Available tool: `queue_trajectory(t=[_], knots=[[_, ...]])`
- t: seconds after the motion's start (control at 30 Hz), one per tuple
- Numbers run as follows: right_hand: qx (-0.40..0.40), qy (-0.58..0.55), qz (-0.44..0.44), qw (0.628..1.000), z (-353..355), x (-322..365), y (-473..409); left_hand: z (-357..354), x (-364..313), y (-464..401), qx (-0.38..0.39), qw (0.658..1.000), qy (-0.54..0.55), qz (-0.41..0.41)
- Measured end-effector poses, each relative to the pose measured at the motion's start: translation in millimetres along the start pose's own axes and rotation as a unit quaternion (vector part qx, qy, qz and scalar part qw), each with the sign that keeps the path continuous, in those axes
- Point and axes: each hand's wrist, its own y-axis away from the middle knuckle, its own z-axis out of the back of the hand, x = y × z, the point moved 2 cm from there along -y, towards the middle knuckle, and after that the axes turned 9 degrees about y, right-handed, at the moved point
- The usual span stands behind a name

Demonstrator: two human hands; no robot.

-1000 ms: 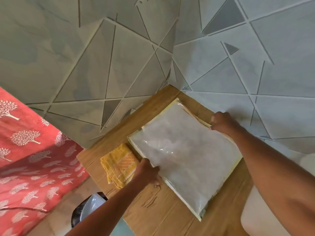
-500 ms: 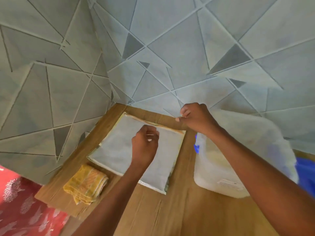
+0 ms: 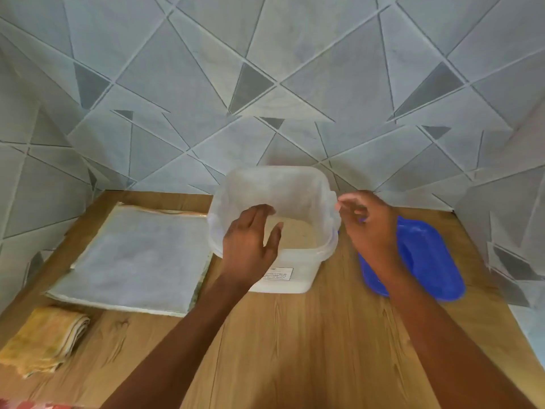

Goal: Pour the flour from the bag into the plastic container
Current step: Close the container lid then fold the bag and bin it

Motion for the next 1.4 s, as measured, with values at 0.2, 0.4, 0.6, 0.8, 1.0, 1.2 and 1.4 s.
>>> queue_trajectory(t=[0.2, 0.4, 0.6, 0.8, 1.0, 1.2, 1.4], knots=[[-0.047, 0.112, -0.068, 0.99, 20.7, -123.0, 66.0, -9.2, -0.1, 6.1, -0.016, 0.989, -0.144, -0.023], [0.145, 0.297, -0.131, 0.935, 9.4, -216.8, 139.0, -11.8, -3.9, 4.9, -0.015, 0.985, -0.173, -0.018], [0.175, 0.455, -0.062, 0.871, 9.9, -233.4, 156.5, -13.1, -5.4, 4.6, -0.025, 0.985, -0.171, -0.015], [0.072, 0.479, 0.029, 0.874, 18.1, -213.5, 122.2, -12.5, -3.1, 4.0, -0.027, 0.987, -0.156, -0.005], [-0.068, 0.391, 0.041, 0.917, 34.9, -150.6, 59.0, -4.1, 11.4, -2.7, 0.0, 0.987, -0.158, 0.006], [-0.176, 0.186, 0.125, 0.959, 44.5, -47.4, 16.0, 15.0, 49.7, -15.1, 0.045, 0.972, -0.171, 0.155], [-0.136, -0.009, 0.16, 0.978, 38.0, 51.8, -18.6, 18.2, 60.7, -19.9, 0.025, 0.969, 0.039, 0.243]])
